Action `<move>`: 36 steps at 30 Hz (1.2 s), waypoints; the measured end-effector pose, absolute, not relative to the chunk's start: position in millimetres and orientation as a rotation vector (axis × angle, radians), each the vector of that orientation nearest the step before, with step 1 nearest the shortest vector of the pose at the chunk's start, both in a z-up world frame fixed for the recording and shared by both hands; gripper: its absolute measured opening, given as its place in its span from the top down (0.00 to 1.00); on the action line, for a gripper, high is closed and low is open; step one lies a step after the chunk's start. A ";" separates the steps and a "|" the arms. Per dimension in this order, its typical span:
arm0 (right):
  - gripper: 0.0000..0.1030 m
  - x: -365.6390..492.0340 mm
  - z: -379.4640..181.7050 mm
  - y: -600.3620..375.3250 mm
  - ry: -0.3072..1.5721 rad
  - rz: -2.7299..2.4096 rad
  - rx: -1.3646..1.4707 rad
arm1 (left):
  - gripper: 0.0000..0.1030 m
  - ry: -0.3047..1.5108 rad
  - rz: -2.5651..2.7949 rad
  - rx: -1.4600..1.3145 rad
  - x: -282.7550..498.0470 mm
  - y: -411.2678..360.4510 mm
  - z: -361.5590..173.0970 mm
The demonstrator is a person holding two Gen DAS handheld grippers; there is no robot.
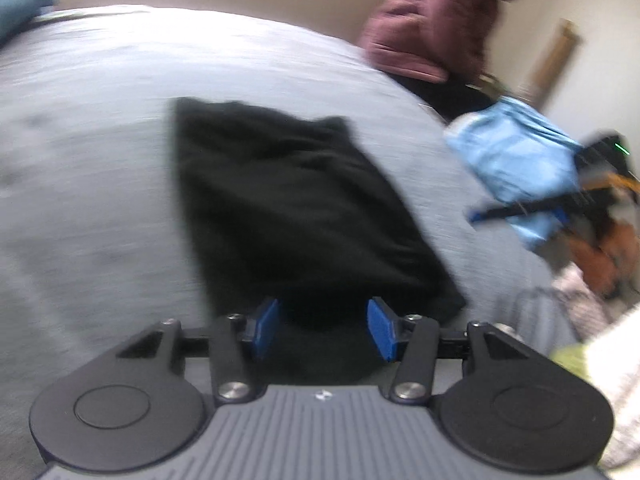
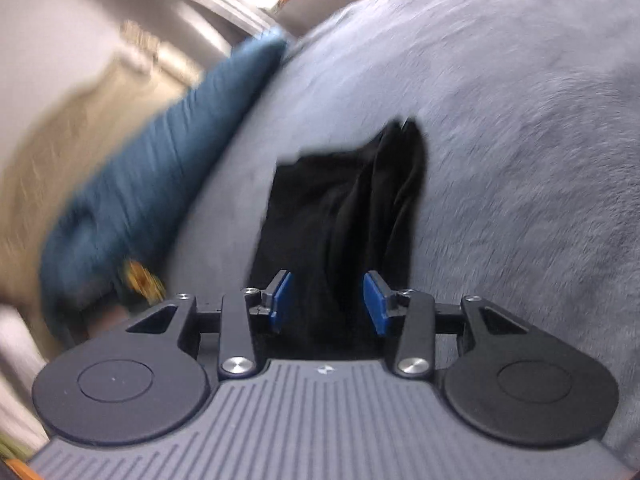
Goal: Fold clothes
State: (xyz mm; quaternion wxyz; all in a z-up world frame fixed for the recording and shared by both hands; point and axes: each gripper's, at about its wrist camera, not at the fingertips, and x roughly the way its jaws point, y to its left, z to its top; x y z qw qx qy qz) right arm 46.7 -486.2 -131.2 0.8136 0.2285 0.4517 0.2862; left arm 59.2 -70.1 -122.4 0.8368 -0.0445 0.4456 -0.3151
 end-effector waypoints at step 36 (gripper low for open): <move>0.97 122.7 -160.7 -422.5 0.890 0.484 0.323 | 0.50 0.950 -0.449 -0.045 55.5 -82.5 -152.7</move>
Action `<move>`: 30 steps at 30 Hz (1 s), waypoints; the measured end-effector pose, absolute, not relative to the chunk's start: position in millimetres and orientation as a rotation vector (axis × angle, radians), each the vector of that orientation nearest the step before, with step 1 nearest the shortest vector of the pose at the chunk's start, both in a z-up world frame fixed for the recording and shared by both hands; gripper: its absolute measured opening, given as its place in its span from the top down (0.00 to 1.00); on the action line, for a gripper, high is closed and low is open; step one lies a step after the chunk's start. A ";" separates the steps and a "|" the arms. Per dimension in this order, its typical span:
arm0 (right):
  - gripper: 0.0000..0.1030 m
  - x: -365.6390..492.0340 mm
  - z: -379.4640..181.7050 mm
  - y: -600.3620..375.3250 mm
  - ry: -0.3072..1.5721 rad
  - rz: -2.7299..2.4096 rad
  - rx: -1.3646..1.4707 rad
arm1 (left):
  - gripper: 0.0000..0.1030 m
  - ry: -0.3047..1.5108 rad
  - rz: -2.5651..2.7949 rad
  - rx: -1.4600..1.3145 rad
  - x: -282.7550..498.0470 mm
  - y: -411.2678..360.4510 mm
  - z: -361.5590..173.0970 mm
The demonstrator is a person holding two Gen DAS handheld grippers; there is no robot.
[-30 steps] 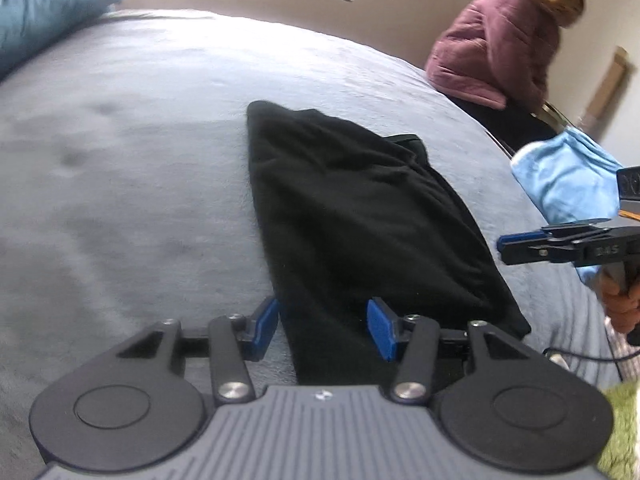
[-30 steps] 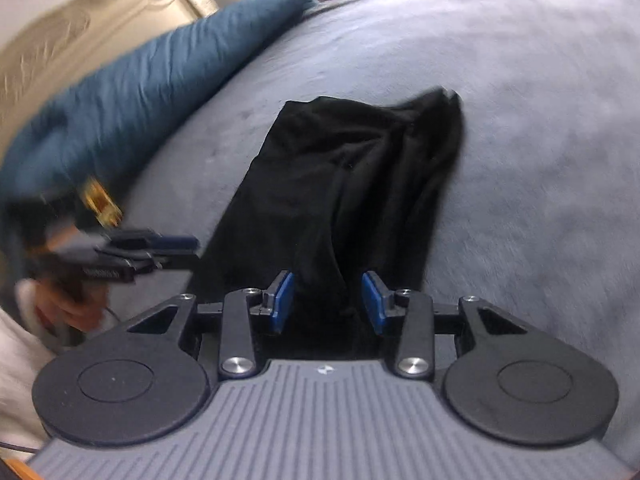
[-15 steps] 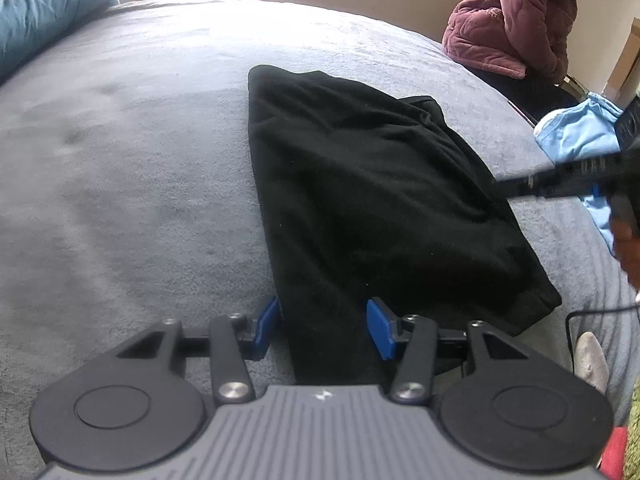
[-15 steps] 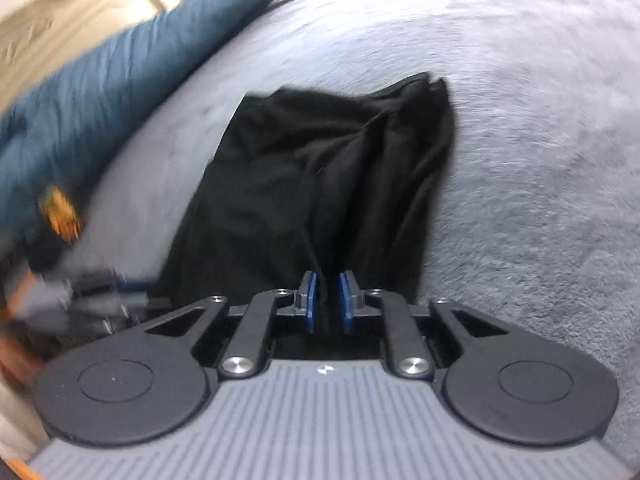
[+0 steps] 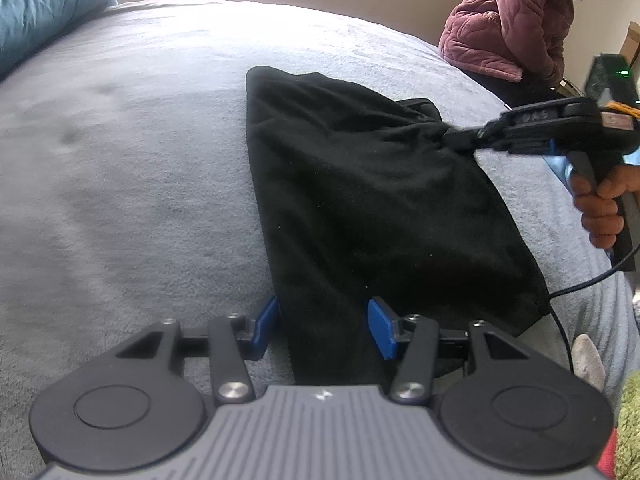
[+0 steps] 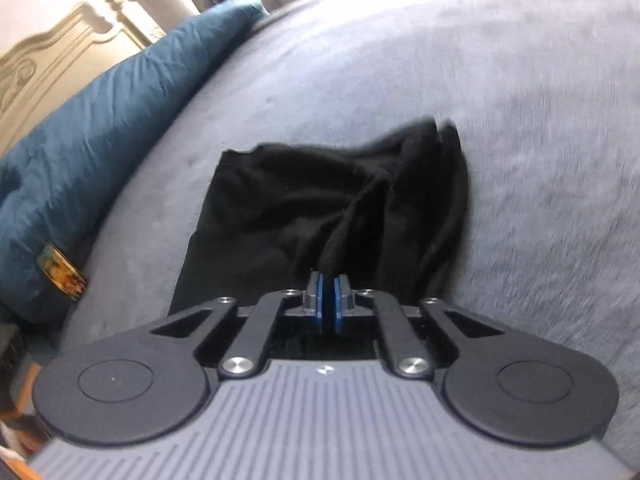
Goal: Fold clothes
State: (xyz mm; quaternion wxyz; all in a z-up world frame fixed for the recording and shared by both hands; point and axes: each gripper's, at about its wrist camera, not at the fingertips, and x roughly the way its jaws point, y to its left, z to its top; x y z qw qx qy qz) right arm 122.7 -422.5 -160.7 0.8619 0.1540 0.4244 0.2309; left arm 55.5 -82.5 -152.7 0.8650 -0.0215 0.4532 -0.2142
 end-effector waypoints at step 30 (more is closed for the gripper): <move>0.89 182.2 -169.8 -425.8 0.974 0.392 0.299 | 0.46 0.910 -0.529 -0.037 51.5 -75.1 -158.2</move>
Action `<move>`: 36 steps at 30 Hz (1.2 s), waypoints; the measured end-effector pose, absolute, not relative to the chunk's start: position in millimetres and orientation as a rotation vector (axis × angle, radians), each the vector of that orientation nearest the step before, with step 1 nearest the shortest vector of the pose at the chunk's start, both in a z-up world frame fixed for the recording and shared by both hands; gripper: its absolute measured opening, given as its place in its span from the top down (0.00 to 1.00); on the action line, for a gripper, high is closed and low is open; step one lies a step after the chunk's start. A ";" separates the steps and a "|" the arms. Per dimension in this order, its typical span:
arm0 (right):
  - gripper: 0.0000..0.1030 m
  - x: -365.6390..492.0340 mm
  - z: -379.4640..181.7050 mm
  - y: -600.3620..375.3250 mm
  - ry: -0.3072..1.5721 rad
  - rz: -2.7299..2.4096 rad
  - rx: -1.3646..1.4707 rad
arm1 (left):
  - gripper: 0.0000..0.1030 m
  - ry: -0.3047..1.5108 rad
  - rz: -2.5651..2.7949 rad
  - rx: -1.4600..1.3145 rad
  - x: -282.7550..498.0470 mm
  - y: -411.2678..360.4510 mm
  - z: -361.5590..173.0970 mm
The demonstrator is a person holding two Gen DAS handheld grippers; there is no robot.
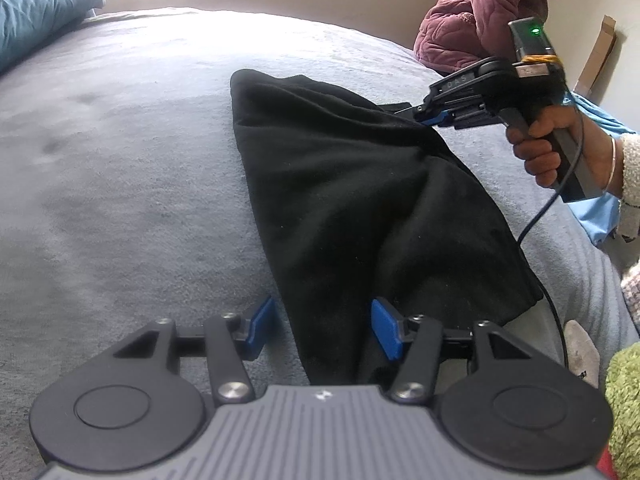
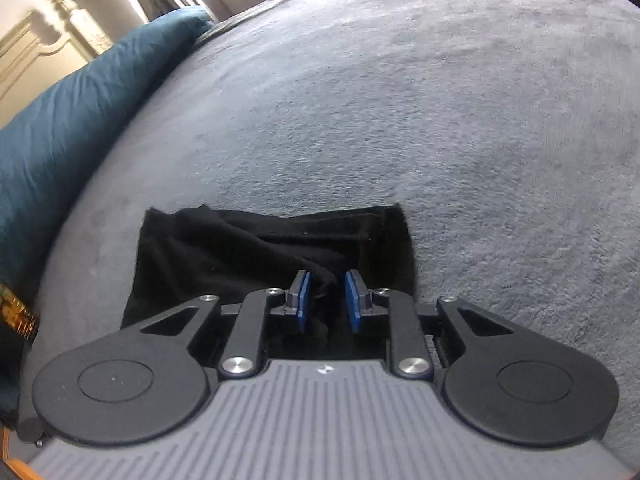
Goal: Fold clothes
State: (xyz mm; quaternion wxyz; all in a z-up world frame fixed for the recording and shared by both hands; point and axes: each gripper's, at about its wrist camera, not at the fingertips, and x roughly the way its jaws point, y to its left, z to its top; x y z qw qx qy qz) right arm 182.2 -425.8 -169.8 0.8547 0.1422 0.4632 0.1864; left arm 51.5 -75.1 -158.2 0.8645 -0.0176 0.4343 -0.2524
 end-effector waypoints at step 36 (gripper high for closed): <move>0.89 71.5 -161.0 -452.7 1.115 0.453 0.445 | 0.45 0.937 -0.511 -0.063 52.5 -69.6 -154.5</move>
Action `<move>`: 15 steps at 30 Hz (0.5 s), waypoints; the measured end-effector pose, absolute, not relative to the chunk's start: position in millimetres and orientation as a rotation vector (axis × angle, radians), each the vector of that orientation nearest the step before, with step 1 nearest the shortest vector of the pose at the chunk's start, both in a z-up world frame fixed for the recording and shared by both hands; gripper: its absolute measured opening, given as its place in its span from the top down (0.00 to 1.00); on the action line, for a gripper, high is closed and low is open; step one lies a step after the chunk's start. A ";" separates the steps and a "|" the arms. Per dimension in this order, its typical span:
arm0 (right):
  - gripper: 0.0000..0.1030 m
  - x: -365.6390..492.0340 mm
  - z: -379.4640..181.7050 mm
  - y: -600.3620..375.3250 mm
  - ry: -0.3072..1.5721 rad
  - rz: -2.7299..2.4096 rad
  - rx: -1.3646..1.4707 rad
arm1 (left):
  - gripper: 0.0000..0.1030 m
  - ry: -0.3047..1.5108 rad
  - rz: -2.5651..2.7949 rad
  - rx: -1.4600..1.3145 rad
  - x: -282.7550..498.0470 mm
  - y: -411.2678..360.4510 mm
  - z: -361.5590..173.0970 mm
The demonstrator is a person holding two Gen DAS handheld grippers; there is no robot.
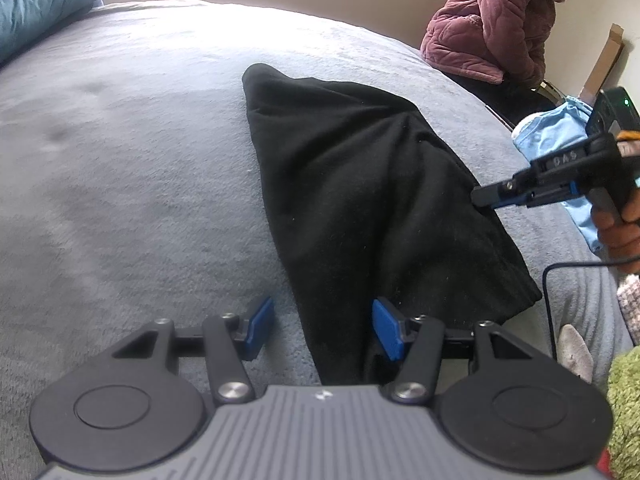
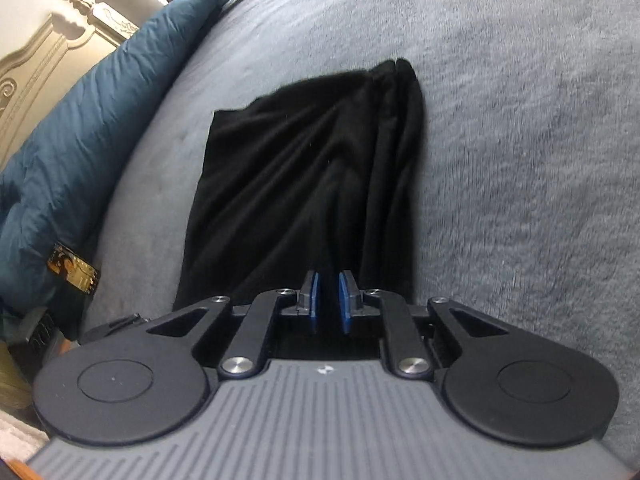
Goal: Fold clothes
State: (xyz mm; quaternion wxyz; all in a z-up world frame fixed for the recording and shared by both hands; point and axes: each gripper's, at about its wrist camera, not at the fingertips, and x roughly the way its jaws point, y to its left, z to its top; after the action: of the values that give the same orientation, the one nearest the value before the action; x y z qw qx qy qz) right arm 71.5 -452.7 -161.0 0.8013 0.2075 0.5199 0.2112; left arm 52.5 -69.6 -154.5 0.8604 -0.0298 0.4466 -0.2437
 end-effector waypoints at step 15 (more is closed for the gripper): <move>0.94 44.2 -145.2 -447.6 1.005 0.320 0.301 | 0.45 0.936 -0.500 -0.040 46.1 -68.7 -152.8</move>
State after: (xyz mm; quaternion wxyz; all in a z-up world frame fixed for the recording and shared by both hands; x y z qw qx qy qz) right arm 44.2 -447.6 -145.2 0.8535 0.1429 0.4775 0.1520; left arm 46.1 -68.7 -152.8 0.8622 -0.0189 0.4465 -0.2383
